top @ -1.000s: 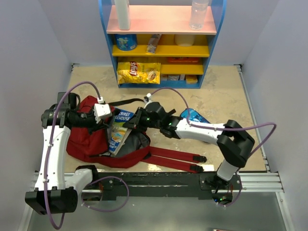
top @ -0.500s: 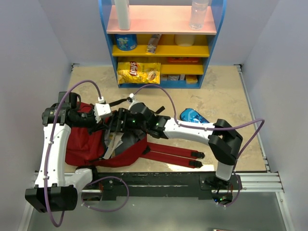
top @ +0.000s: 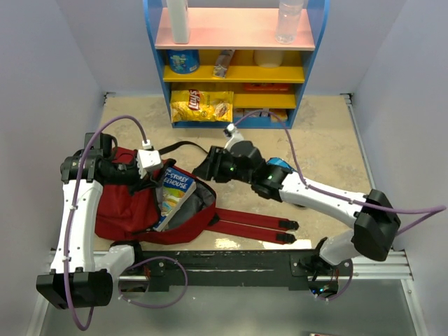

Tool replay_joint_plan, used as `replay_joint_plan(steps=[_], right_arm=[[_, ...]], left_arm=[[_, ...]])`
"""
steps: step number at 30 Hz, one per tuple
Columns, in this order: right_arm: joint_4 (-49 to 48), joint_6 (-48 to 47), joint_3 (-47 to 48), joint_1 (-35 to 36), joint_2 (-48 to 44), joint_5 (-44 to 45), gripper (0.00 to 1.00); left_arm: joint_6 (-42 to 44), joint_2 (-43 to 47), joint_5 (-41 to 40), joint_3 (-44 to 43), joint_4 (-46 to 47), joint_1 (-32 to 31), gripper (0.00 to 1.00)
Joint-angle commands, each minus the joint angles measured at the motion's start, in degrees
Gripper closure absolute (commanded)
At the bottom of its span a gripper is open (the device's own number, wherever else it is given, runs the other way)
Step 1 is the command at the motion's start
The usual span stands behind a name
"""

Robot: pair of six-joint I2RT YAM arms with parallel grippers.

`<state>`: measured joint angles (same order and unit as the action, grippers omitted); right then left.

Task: Pack the student bag
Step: Place the book in the student bag.

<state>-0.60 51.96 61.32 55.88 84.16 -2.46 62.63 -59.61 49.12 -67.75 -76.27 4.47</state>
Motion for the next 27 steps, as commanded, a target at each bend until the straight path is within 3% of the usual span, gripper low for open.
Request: replay_joint_plan(steps=[1, 10, 14, 21, 27], right_arm=[[-0.5, -3.4, 0.3, -3.4, -0.3, 0.8, 0.49], [0.4, -3.9, 4.1, -4.2, 10.8, 1.6, 0.83], [-0.5, -2.7, 4.2, -3.8, 12.7, 2.3, 0.93], [0.2, -2.4, 12.6, 0.8, 18.4, 3.0, 1.0], [0.1, -0.2, 19.1, 3.6, 25.2, 2.5, 1.0]], left_arm=[[0.9, 0.6, 6.3, -3.4, 0.9, -0.3, 1.0], [0.4, 0.5, 6.2, -4.4, 0.9, -0.4, 1.0], [0.7, 0.5, 6.1, -4.1, 0.8, -0.3, 1.0], [1.5, -0.2, 6.8, -3.1, 0.9, -0.3, 1.0], [2.3, 0.2, 6.8, -2.1, 0.9, -0.3, 1.0]])
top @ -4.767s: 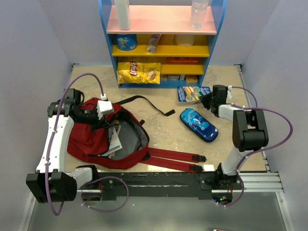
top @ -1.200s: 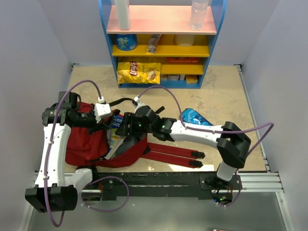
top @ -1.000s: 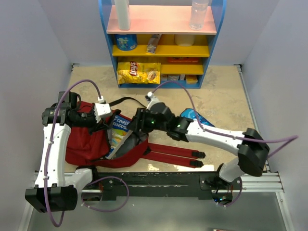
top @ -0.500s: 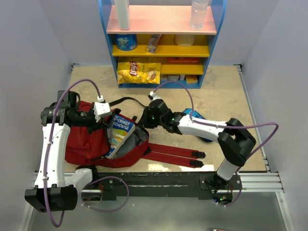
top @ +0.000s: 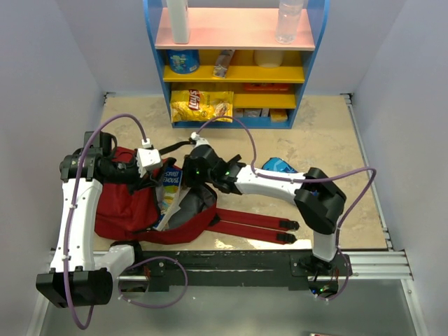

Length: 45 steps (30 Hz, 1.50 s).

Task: Pack the student bag
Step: Place the book in the student bag.

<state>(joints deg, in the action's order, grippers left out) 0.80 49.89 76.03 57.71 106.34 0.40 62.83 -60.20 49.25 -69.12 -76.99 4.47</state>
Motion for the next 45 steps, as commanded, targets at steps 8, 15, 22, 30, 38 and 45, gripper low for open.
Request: replay_joint_plan(steps=[8, 15, 22, 30, 38, 45], right_arm=[[-1.5, 3.8, 13.1, 1.7, 9.6, -1.9, 0.91], [3.2, -1.3, 7.1, -0.8, 3.0, 3.6, 0.71], [11.1, -5.3, 6.7, -2.3, 0.4, 7.3, 1.0], [7.7, -2.5, 1.1, -2.3, 1.4, 4.7, 1.0], [8.0, -1.1, 12.4, 0.4, 8.9, 3.7, 1.0], [7.0, 1.2, 23.0, 2.1, 15.0, 2.1, 1.0]], left_arm=[[3.6, 1.8, 7.7, -0.1, 1.6, -0.3, 1.0], [4.4, 2.7, 5.9, 1.0, 1.6, -0.3, 1.0], [4.2, 1.7, 6.5, 0.9, 1.6, -0.4, 1.0], [4.5, 1.8, 6.5, 0.9, 1.6, -0.3, 1.0], [4.8, 1.8, 7.7, 0.4, 1.6, -0.3, 1.0], [5.0, 2.5, 7.6, 0.0, 1.6, -0.3, 1.0]])
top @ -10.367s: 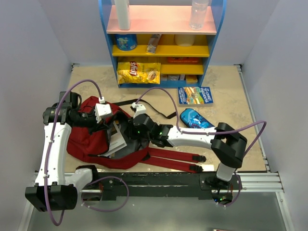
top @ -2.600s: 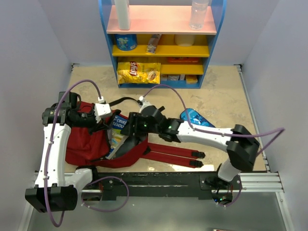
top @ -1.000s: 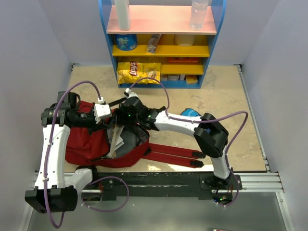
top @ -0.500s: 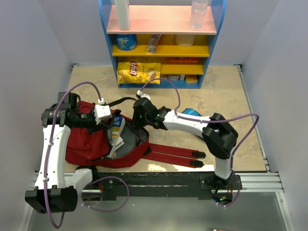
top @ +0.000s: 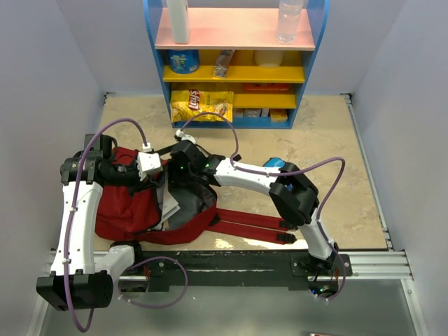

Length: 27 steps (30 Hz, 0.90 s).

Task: Pack the student bag
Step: Place the book in the student bag.

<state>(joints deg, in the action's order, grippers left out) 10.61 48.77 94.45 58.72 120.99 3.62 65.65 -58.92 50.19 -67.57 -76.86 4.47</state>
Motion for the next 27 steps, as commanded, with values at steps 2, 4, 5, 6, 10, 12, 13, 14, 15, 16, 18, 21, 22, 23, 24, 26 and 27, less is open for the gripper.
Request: replay_joint_plan(steps=[2, 4, 5, 6, 10, 12, 13, 14, 15, 16, 18, 21, 22, 23, 24, 26, 27], right_arm=[[-2.8, 2.8, 4.0, 1.1, 0.1, -0.9, 1.0], [-1.7, 3.0, 1.3, 0.8, -0.6, 1.8, 1.0], [-1.6, 3.1, 0.0, 0.2, -1.1, 2.4, 1.0], [-1.0, 3.2, -2.5, -0.2, -2.0, 3.7, 1.0], [0.6, 2.5, -6.3, -2.1, -2.4, 7.3, 1.0], [3.9, 2.1, -5.7, -3.7, -1.5, 8.9, 1.0], [5.0, 2.0, -5.6, -4.0, -1.1, 11.6, 1.0], [5.8, 2.1, -5.7, -4.7, -1.3, 13.0, 1.0], [6.8, 2.2, -6.5, -5.2, -1.7, 14.5, 1.0], [7.0, 2.5, -7.2, -5.6, -3.3, 16.3, 1.0], [6.4, 2.8, -9.8, -7.1, -5.4, 19.8, 1.0], [6.1, 2.3, -12.4, -9.4, -10.3, 22.5, 1.0], [5.4, 1.7, -13.2, -9.9, -11.5, 22.3, 1.0], [3.7, 0.1, -14.5, -10.5, -13.8, 21.3, 1.0], [3.2, -0.9, -14.9, -10.5, -14.7, 20.6, 1.0], [1.6, -4.1, -15.8, -10.3, -17.0, 17.1, 1.0], [1.8, -4.8, -15.9, -10.3, -17.6, 13.3, 0.97]], left_arm=[[2.5, 1.5, 6.7, -1.5, 1.4, -0.3, 1.0], [2.7, 2.0, 6.7, -1.3, 1.4, -0.4, 1.0], [2.9, 2.1, 6.6, -1.2, 1.4, -0.3, 1.0], [3.0, 2.2, 6.7, -1.1, 1.4, -0.3, 1.0], [4.2, 2.6, 7.5, -0.5, 1.4, -0.3, 1.0], [4.6, 2.8, 8.4, -0.6, 1.4, -0.3, 1.0], [5.1, 3.3, 8.8, -0.7, 1.4, -0.3, 1.0], [5.5, 3.5, 9.0, -0.7, 1.4, -0.3, 1.0], [5.8, 3.9, 9.0, -0.7, 1.4, -0.3, 1.0], [6.6, 4.4, 9.0, -0.5, 1.4, -0.3, 1.0], [7.1, 4.9, 8.8, -0.3, 1.4, -0.3, 1.0], [7.6, 4.5, 8.4, 0.2, 1.4, -0.3, 1.0], [7.7, 4.4, 8.3, 0.4, 1.4, -0.3, 1.0], [7.9, 4.2, 8.1, 0.6, 1.4, -0.3, 1.0], [8.1, 4.0, 7.8, 0.9, 1.4, -0.3, 1.0], [8.4, 3.7, 7.5, 1.5, 1.4, -0.3, 1.0], [8.6, 3.4, 7.3, 2.0, 1.4, -0.3, 1.0]])
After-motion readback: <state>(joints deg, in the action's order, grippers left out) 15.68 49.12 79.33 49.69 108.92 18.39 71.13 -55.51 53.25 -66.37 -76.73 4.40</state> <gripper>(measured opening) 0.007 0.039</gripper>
